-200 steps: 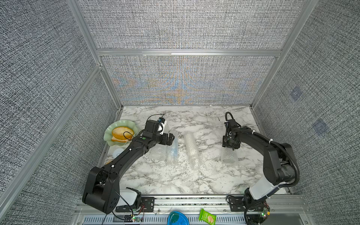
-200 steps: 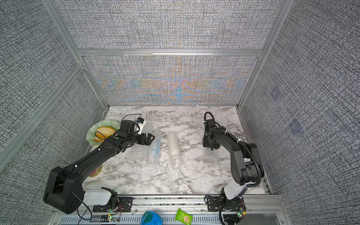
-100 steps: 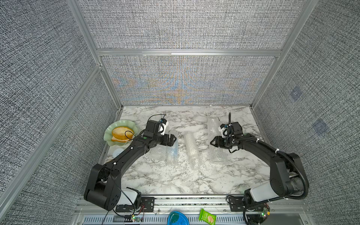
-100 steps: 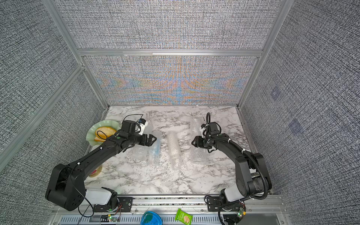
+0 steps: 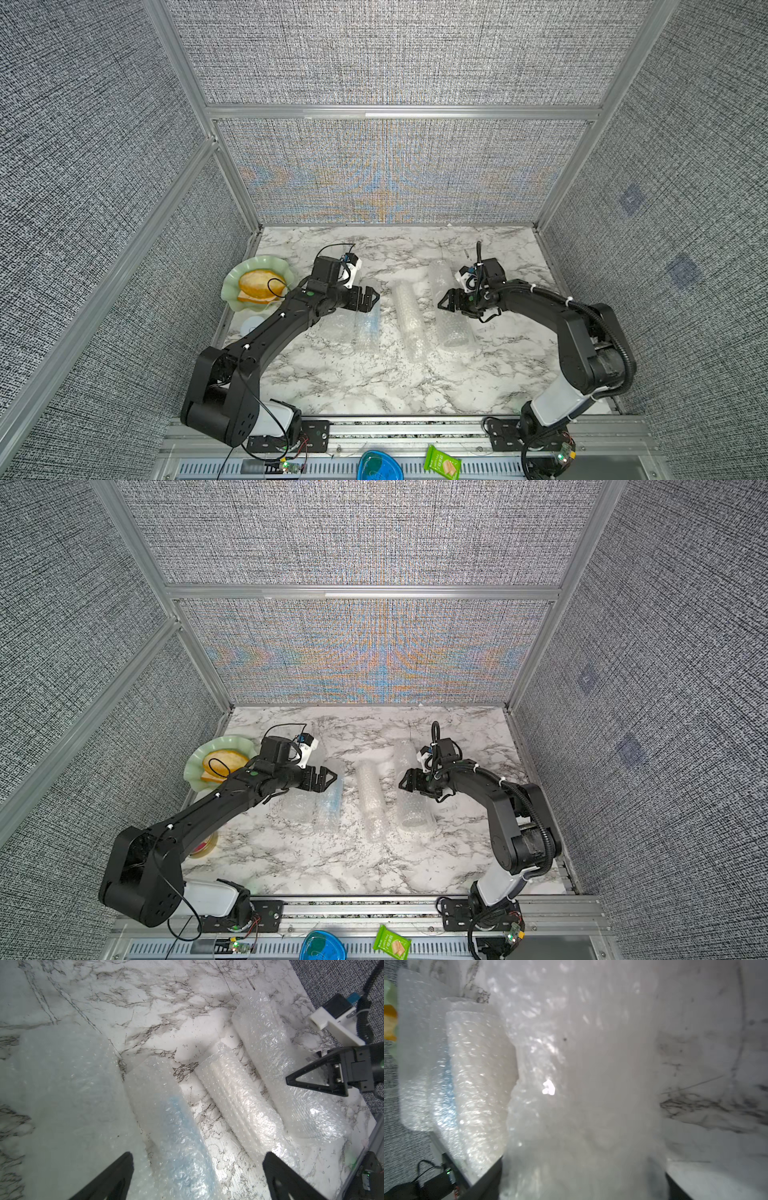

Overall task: Unwrap the vase from the bubble wrap
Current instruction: Adjust the bubble wrap at the center of the board.

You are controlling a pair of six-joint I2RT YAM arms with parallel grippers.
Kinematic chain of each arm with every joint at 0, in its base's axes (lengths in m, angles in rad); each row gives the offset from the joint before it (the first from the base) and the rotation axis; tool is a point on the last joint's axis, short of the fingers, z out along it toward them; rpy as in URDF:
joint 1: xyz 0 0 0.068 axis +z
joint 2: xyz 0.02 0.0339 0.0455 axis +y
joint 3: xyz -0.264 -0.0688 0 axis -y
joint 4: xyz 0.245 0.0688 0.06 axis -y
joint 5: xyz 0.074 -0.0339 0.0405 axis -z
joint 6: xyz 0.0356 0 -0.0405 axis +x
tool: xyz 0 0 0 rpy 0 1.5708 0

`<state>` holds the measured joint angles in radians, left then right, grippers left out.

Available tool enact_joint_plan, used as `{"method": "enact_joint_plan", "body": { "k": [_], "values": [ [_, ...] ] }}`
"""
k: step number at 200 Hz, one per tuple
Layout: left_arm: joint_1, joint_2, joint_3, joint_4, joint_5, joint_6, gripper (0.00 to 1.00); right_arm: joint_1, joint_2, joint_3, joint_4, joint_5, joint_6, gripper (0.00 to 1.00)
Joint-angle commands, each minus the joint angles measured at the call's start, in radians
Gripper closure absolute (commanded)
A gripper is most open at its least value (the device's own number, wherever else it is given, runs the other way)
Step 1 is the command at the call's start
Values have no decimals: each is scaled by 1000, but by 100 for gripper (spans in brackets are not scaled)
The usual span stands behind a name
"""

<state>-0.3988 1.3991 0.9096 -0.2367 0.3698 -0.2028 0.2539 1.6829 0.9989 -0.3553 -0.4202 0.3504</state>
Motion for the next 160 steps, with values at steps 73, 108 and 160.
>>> {"method": "enact_joint_plan", "body": {
  "k": [73, 108, 160],
  "values": [
    [-1, -23, 2, 17, 7, 0, 1, 194, 27, 270, -407, 685, -69, 10],
    [-1, -26, 1, 17, 3, -1, 1, 277, 64, 300, -438, 750, -59, 6],
    [-1, -26, 1, 14, -4, 0, 1, 316, 131, 295, -410, 771, -32, 5]
  ]
}}
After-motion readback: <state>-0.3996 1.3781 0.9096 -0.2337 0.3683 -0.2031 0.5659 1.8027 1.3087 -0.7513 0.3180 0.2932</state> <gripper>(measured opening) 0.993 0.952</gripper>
